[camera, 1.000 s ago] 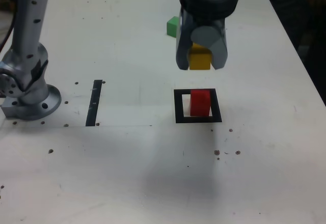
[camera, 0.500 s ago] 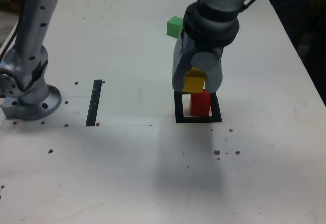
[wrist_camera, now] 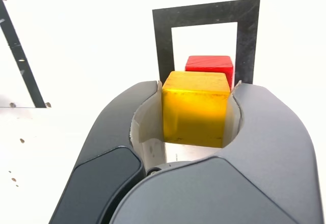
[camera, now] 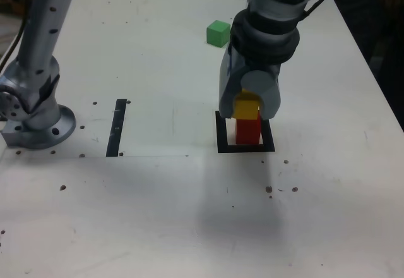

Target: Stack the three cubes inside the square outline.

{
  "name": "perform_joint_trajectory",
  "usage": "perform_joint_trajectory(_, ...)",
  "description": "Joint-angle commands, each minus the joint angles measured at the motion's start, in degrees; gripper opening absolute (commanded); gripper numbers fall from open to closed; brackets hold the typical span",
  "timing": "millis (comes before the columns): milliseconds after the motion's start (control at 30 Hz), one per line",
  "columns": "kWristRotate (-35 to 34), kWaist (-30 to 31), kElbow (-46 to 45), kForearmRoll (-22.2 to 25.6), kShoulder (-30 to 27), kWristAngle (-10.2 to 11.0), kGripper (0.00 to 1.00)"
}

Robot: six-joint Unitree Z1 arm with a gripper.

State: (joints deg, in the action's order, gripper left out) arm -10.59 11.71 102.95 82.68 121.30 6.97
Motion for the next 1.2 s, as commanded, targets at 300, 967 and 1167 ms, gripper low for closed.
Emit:
perform_joint_trajectory(300,-2.69,0.33,0.27,-1.00,0.74,0.10,0.24)
perform_joint_trajectory(967,-1.51,0.51,0.29,-0.55,1.09,0.85,0.27)
perform_joint_trajectory(1167,-1.69,0.51,-0.44,-0.47,0.68,0.68,0.29)
